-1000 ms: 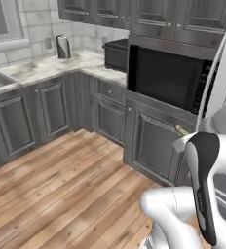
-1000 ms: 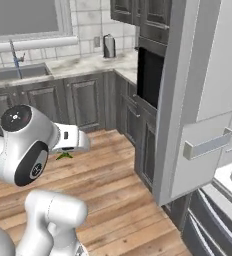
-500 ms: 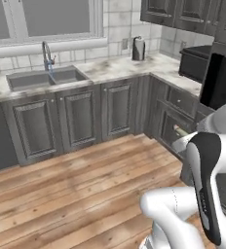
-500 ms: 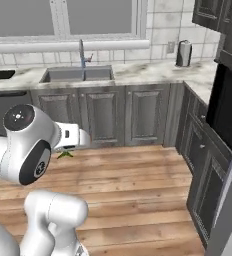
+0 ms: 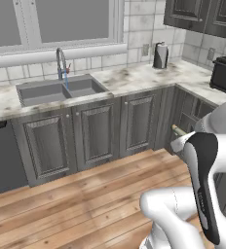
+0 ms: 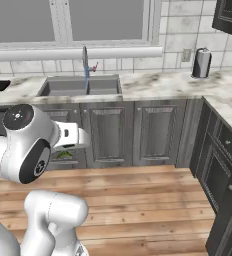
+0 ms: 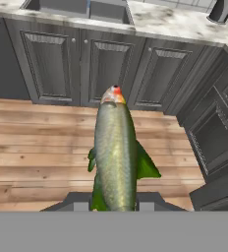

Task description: Take the fish out of the fridge, briefly rinse it in the sink, and place it on the tray next to the sink.

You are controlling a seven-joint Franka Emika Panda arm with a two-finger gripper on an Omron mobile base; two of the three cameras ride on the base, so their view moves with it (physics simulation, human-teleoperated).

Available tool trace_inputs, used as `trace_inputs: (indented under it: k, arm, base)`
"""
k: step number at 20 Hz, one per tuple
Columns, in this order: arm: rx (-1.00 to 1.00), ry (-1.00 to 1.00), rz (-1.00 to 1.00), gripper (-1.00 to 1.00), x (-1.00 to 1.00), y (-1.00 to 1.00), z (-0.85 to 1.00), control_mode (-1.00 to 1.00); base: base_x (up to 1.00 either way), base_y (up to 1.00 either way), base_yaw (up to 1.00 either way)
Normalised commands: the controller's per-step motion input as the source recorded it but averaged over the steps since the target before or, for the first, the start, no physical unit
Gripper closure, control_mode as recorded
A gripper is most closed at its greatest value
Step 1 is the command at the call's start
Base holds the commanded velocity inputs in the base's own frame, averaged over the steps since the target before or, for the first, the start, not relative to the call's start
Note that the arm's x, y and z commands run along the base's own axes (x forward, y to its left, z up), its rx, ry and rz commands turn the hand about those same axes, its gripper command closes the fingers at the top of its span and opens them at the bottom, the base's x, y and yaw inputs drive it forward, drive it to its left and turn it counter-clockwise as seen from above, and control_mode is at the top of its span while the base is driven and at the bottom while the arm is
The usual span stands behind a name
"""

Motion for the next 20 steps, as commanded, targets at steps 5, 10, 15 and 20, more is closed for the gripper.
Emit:
trace_inputs:
  k: [5, 10, 15, 20]
  arm:
    - [0.0, 0.0, 0.0, 1.0, 0.0, 0.0, 0.0, 1.0]
    - [0.0, 0.0, 0.0, 1.0, 0.0, 0.0, 0.0, 1.0]
    - [0.0, 0.0, 0.0, 1.0, 0.0, 0.0, 0.0, 1.0]
    - [0.0, 0.0, 0.0, 1.0, 0.0, 0.0, 0.0, 1.0]
  base:
    - [1.0, -0.75, 0.0]
    - [1.0, -0.96, 0.01]
    - [1.0, -0.31, 0.07]
    - [1.0, 0.56, 0.05]
